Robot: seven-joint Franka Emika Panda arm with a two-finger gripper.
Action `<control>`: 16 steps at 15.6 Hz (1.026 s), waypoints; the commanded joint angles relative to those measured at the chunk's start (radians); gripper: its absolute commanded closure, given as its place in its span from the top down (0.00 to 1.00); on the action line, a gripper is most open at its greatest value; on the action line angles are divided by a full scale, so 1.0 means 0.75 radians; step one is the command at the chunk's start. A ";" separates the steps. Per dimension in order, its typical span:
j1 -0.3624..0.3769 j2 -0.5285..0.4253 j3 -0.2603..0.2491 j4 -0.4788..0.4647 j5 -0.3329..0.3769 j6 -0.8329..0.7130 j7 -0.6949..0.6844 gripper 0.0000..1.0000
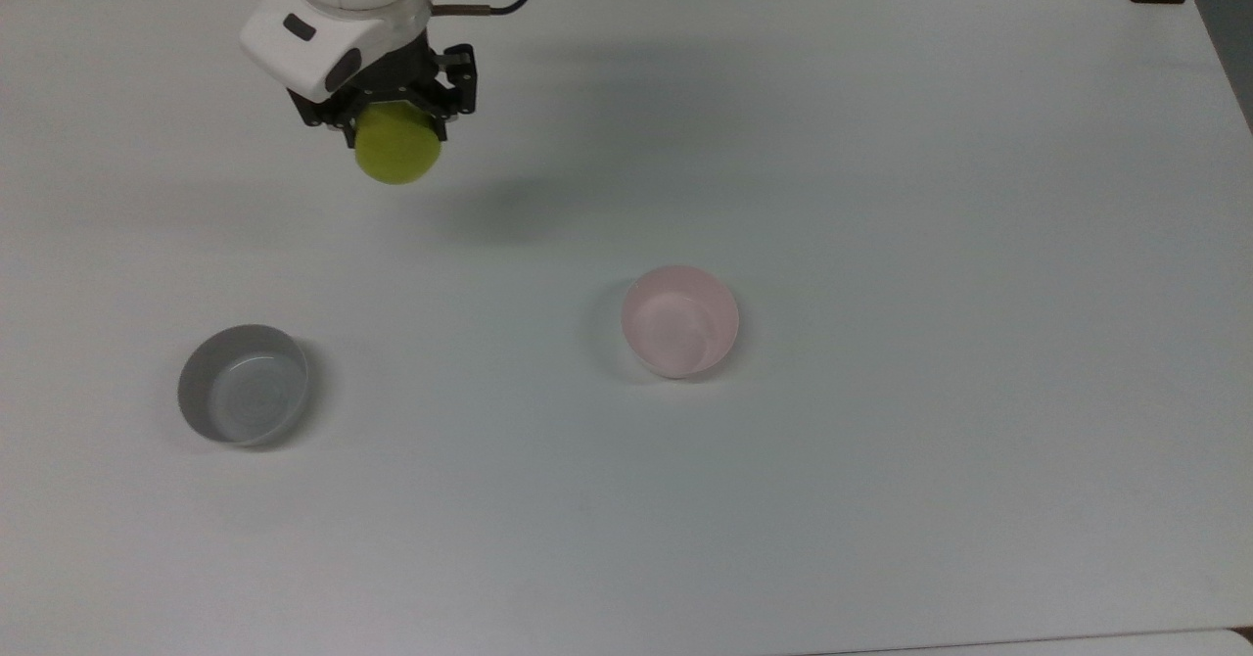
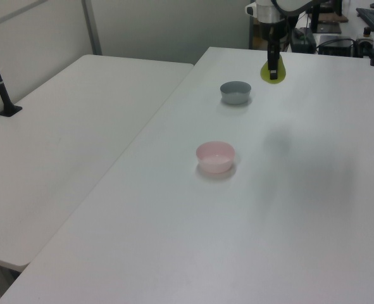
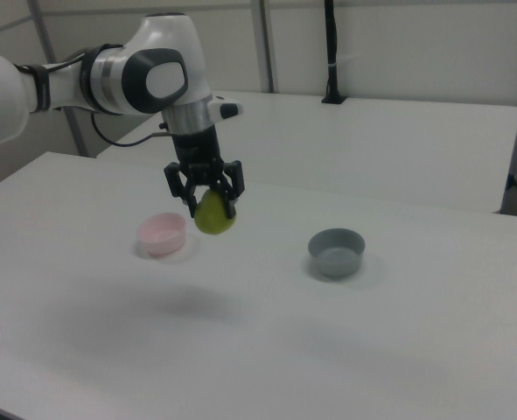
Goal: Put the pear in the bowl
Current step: 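Carry the pear over the pink bowl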
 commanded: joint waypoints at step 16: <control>0.452 0.371 -0.109 0.165 0.274 0.368 0.545 0.59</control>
